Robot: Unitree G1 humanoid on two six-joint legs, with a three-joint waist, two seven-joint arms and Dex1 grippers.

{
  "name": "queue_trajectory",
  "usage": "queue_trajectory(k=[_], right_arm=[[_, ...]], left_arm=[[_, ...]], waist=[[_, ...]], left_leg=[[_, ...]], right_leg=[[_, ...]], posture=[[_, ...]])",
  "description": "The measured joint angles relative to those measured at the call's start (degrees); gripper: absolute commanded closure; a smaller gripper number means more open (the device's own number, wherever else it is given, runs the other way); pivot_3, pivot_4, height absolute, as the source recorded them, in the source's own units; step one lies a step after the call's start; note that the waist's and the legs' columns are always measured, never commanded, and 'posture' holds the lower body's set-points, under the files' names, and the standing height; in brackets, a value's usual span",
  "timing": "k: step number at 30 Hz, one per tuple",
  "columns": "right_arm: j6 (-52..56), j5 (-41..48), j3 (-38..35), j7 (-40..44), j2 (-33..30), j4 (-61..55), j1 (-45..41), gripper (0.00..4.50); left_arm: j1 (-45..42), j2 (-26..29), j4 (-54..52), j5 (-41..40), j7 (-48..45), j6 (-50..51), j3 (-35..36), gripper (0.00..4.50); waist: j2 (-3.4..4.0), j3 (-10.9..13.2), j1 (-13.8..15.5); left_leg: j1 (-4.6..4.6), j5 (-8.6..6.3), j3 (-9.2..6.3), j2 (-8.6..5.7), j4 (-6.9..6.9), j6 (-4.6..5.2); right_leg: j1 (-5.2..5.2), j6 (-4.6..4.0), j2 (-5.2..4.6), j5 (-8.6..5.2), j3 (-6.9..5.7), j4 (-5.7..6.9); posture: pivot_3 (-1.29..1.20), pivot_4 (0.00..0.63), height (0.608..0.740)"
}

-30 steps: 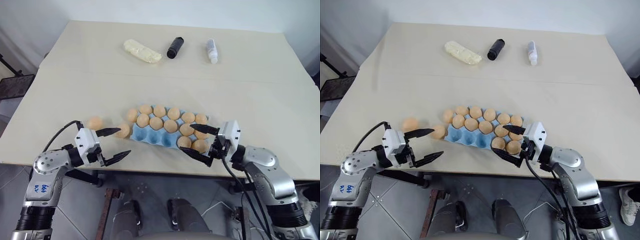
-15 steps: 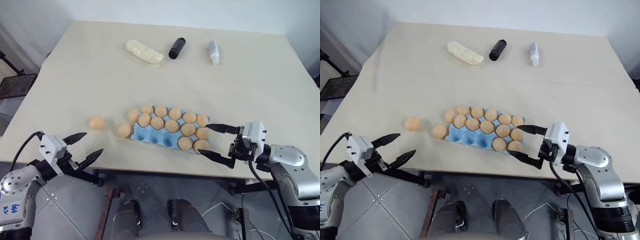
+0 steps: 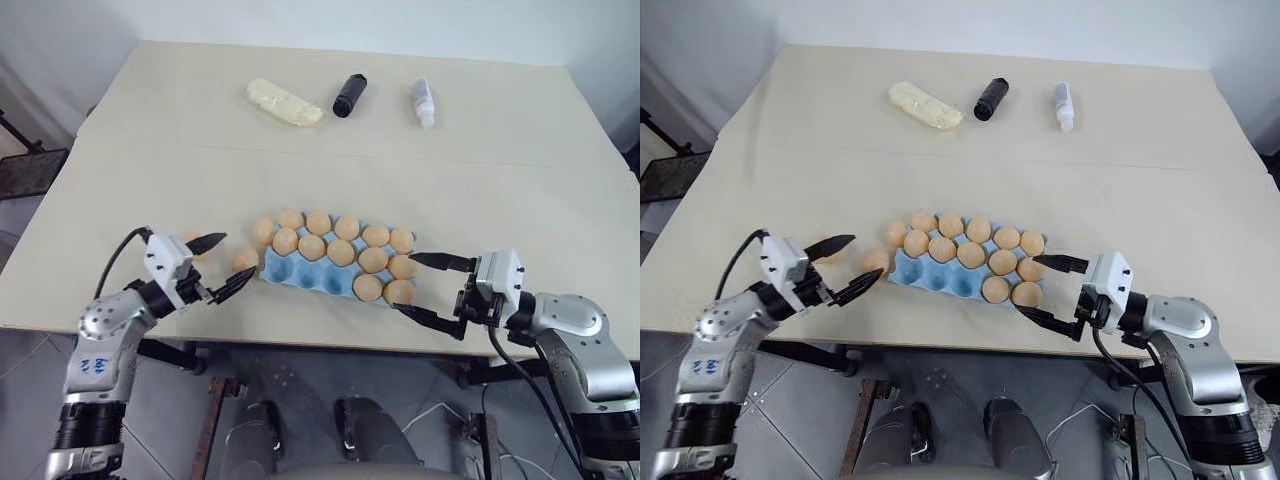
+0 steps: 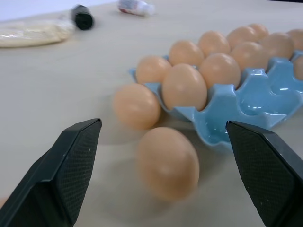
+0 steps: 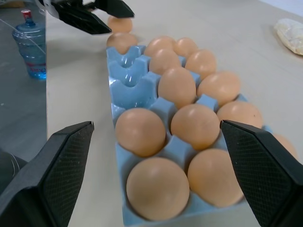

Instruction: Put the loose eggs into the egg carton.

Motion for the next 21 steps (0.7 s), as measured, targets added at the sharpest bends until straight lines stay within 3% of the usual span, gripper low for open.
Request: queue_trajectory(k=[7, 10, 17, 21], right_arm=[[-1.4, 0.0, -0.7, -1.8, 0.0, -1.6, 3.6, 0.02], [-1.6, 0.0, -1.5, -3.0, 0.0, -2.1, 4.3, 0.0], [-1.7, 0.0, -1.6, -4.8, 0.6, -2.8, 4.8, 0.0], [-1.8, 0.0, -1.6, -5.5, 1.1, -2.8, 4.9, 0.0]], left_arm=[[-3.3, -0.9, 6.5, 2.4, 0.4, -2.7, -1.4, 0.0], [-3.4, -1.0, 7.3, 2.6, 0.4, -2.8, -1.4, 0.66], [-4.7, -1.0, 9.7, 3.0, 0.0, -4.1, -2.0, 2.89], [-5.4, -1.6, 10.2, 3.2, -0.1, -4.5, -2.6, 3.18]], waist=[[0.0, 0.0, 0.0], [0.0, 0.0, 0.1], [0.0, 0.0, 0.2], [0.0, 0.0, 0.2]], left_leg=[[0.0, 0.01, 0.02, 0.0, 0.08, -0.01], [0.0, 0.01, 0.01, 0.01, 0.1, -0.01], [0.0, 0.02, 0.0, 0.01, 0.11, -0.02], [0.0, 0.02, 0.0, 0.0, 0.11, -0.02]], right_leg=[[0.0, 0.03, -0.04, 0.01, 0.02, 0.08], [0.0, 0.03, -0.03, 0.01, 0.01, 0.12], [-0.01, 0.03, -0.03, 0.01, 0.0, 0.15], [-0.01, 0.03, -0.04, 0.01, 0.0, 0.15]], posture=[[0.0, 0.15, 0.74], [0.0, 0.15, 0.74], [0.0, 0.15, 0.74], [0.0, 0.15, 0.74]])
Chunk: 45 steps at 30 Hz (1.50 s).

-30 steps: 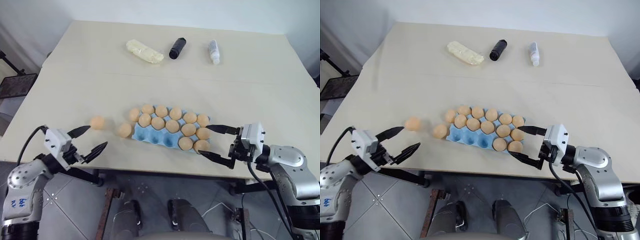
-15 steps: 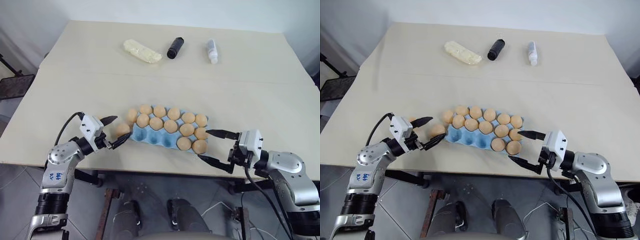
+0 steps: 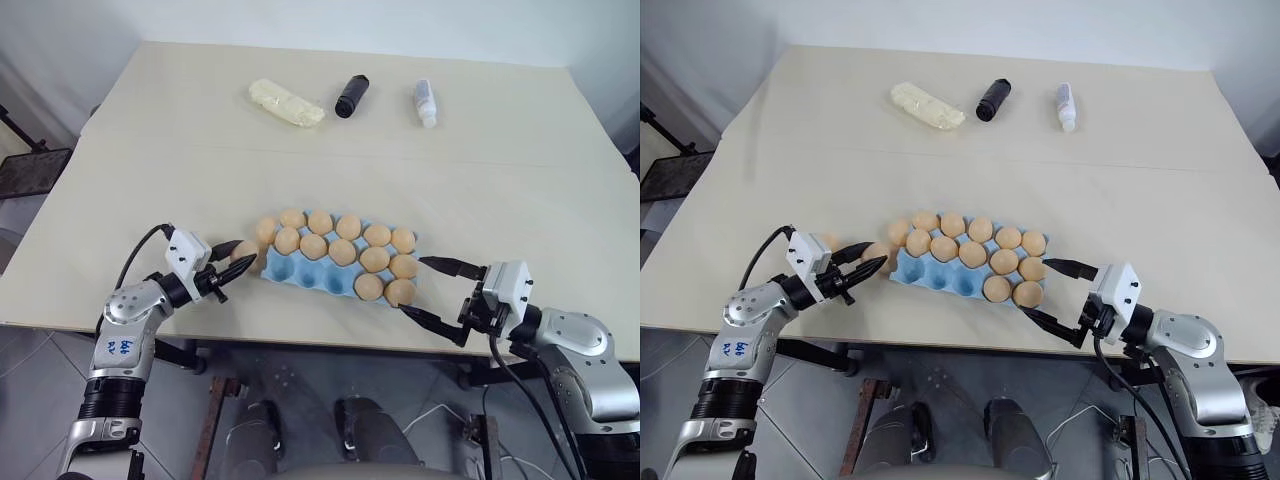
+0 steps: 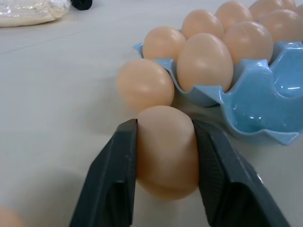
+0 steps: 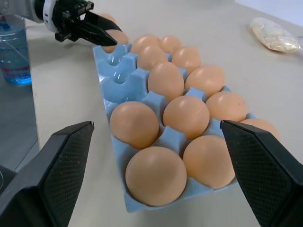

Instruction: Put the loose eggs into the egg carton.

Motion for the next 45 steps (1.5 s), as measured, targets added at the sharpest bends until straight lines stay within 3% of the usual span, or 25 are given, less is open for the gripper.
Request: queue_trajectory(k=[6, 11, 17, 25, 32, 42, 45], right_arm=[[-0.1, -0.1, -0.9, -0.8, 0.0, -0.1, 1.8, 0.0], [-0.9, -0.6, -3.3, -2.0, -0.1, 0.0, 2.4, 0.0], [-1.4, -1.3, -6.4, -3.7, -0.1, -0.1, 4.8, 0.0], [-1.6, -1.5, -9.6, -5.6, -0.1, -3.4, 10.1, 0.0], [-2.4, -1.0, -9.1, -5.5, 0.4, -4.7, 11.1, 0.0], [-3.4, 1.7, -1.1, 0.6, 2.8, -3.0, 1.4, 0.0], [-3.8, 1.6, 1.6, 3.1, 3.1, -0.4, -1.7, 0.0]], left_arm=[[-0.4, 1.3, -8.8, -6.2, -4.8, 3.0, 1.0, 3.18], [-5.7, -0.2, -12.2, -7.5, -9.3, 6.6, -4.8, 3.18], [-10.9, -6.0, -7.9, -4.8, -13.2, 6.2, -14.3, 3.18], [-13.8, -9.0, 0.2, -0.9, -15.3, 1.8, -17.1, 3.18], [-13.9, -9.2, 1.2, -0.8, -16.5, 0.2, -16.5, 0.88], [-4.9, 1.4, -8.0, -3.5, -12.1, 2.0, -3.1, 0.88], [0.1, 3.2, -9.2, -3.6, -8.3, 2.8, 2.1, 0.35]], waist=[[0.0, 0.0, 0.0], [0.01, 0.0, 0.4], [0.01, 0.0, 0.4], [0.03, 0.0, 0.0], [0.03, 0.0, -0.1], [0.04, 0.0, 0.1], [0.04, 0.0, 0.1]], left_leg=[[-0.01, 0.02, 0.0, 0.02, -0.01, -0.03], [0.01, 0.04, -0.02, -0.08, 0.16, 0.02], [0.0, -0.02, -0.03, -0.13, 0.33, 0.08], [-0.01, -0.03, -0.08, -0.05, 0.34, 0.06], [0.0, -0.04, -0.08, -0.03, 0.34, 0.09], [-0.01, -0.03, -0.1, 0.03, 0.27, 0.08], [-0.01, -0.11, -0.08, -0.01, 0.29, 0.21]], right_leg=[[0.0, 0.0, 0.03, 0.0, -0.02, 0.0], [0.11, 0.1, 0.01, 0.05, -0.02, 0.02], [0.16, 0.16, 0.06, 0.08, 0.05, 0.01], [0.15, 0.14, 0.07, 0.07, 0.07, 0.03], [0.17, 0.14, 0.06, 0.08, 0.05, 0.04], [0.15, 0.12, 0.02, 0.06, -0.03, 0.04], [0.18, 0.12, -0.07, 0.06, -0.02, -0.01]], posture=[[0.0, 0.15, 0.74], [0.0, 0.15, 0.74], [0.0, 0.15, 0.74], [0.0, 0.15, 0.74], [0.0, 0.15, 0.74], [0.0, 0.15, 0.74], [0.0, 0.15, 0.74]])
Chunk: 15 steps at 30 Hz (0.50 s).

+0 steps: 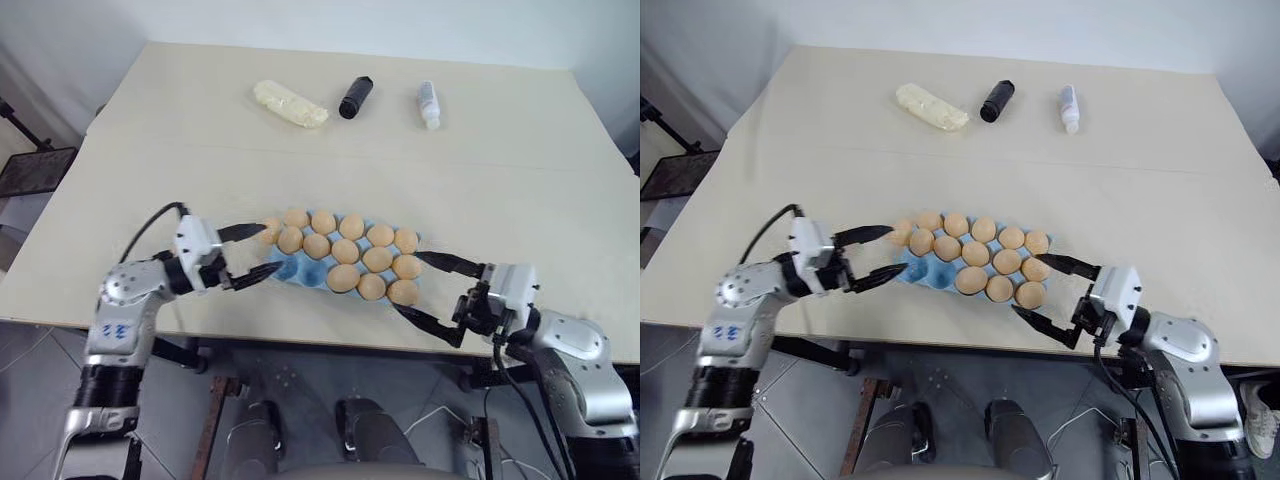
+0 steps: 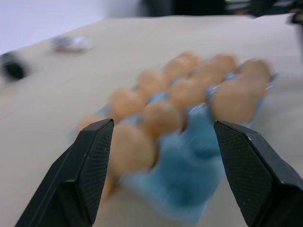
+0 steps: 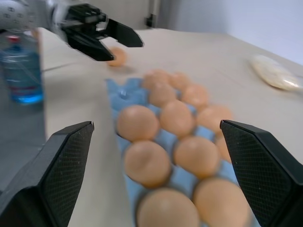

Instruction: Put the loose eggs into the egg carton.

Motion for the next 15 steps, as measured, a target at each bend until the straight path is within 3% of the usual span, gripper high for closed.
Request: queue_trajectory(k=[2, 8, 15], right_arm=[[0.0, -0.1, 0.7, 1.0, 0.1, 1.7, -1.1, 0.0], [-1.0, -0.1, 0.6, 2.2, 0.1, 4.9, -3.8, 0.0], [-1.5, -0.5, 0.4, 2.2, 0.1, 5.9, -4.5, 0.0]], left_arm=[[2.5, 0.2, -0.6, 0.0, 2.4, 0.3, 2.4, 0.03], [9.1, 0.7, -1.0, 0.6, 5.9, 0.1, 5.1, 0.03], [2.5, -2.0, 0.5, 1.5, 9.1, 0.0, 2.8, 0.03]], waist=[[-0.01, 0.0, 0.1], [-0.01, 0.0, 0.2], [-0.01, 0.0, 0.5]], left_leg=[[-0.01, -0.04, 0.0, 0.0, 0.0, 0.06], [0.0, -0.21, -0.03, 0.01, -0.05, 0.08], [0.0, -0.28, -0.02, -0.03, -0.01, -0.04]], right_leg=[[0.0, 0.0, -0.03, 0.0, -0.02, -0.02], [-0.01, -0.04, -0.03, -0.02, -0.07, -0.01], [0.01, -0.04, -0.04, -0.01, -0.07, -0.01]], posture=[[0.0, 0.15, 0.74], [0.0, 0.15, 0.74], [0.0, 0.15, 0.74]])
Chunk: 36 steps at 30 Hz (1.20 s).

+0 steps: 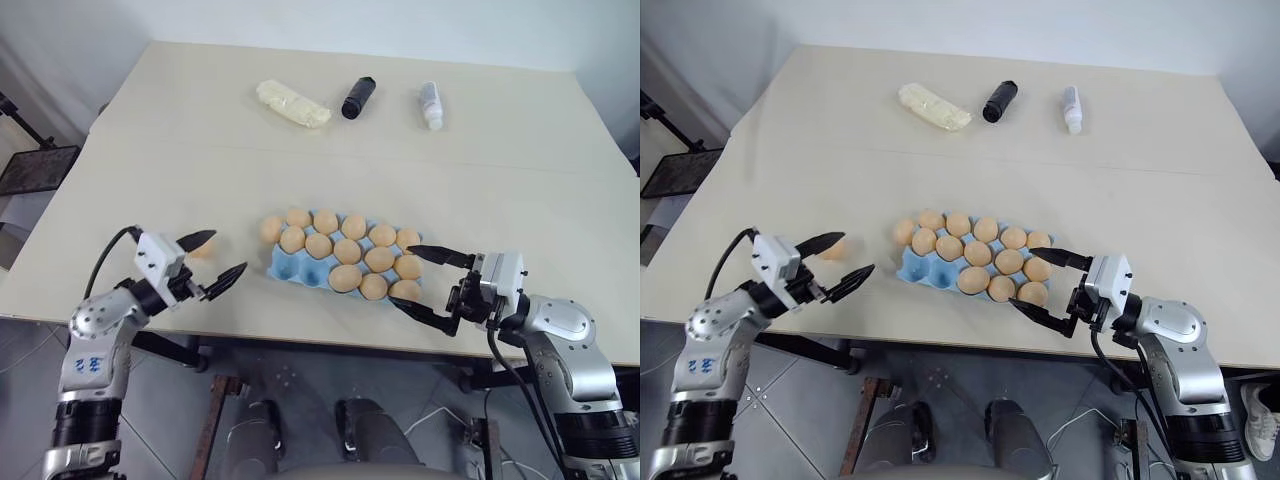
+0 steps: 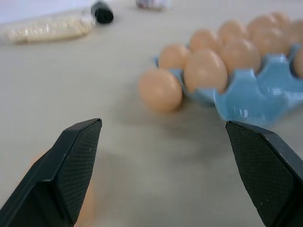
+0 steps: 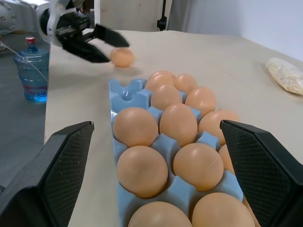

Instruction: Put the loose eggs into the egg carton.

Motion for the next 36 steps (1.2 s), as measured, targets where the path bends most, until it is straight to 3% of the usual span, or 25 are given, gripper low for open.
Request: queue_trajectory(k=[9, 13, 29, 36], right_arm=[[-0.9, -0.6, -0.6, -1.5, 0.0, -0.5, 1.7, 0.0], [-1.0, -0.9, -0.7, -2.6, 0.0, -1.2, 3.0, 0.0], [-2.0, -0.9, -0.7, -4.6, 0.2, -3.0, 4.2, 0.0], [-2.3, -1.0, -0.2, -4.6, 0.8, -1.9, 3.3, 0.0]], left_arm=[[-19.3, -5.2, 17.8, 5.9, 5.3, -0.1, -5.9, 0.03], [-23.4, -6.3, 23.6, 7.4, 6.9, -0.1, -7.0, 0.03], [-24.3, -3.0, 26.1, 9.9, 4.6, 1.7, -8.8, 0.03], [-23.4, -4.0, 26.5, 9.9, 4.5, 2.5, -9.0, 0.03]], waist=[[0.0, 0.0, 0.8], [0.0, 0.0, 0.6], [0.0, 0.0, 0.8], [0.0, 0.0, 0.8]], left_leg=[[-0.05, 0.26, 0.1, -0.05, 0.12, -0.02], [-0.05, 0.22, 0.25, 0.0, 0.11, -0.06], [-0.04, 0.24, 0.22, 0.03, 0.15, -0.1], [-0.04, 0.24, 0.23, 0.02, 0.18, -0.08]], right_leg=[[-0.12, 0.01, 0.17, -0.01, 0.1, 0.04], [-0.18, 0.07, 0.2, -0.03, 0.11, 0.04], [-0.2, 0.07, 0.18, -0.03, 0.11, 0.16], [-0.2, 0.07, 0.17, -0.03, 0.09, 0.18]], posture=[[0.0, 0.15, 0.74], [0.0, 0.15, 0.74], [0.0, 0.15, 0.74], [0.0, 0.15, 0.74]])
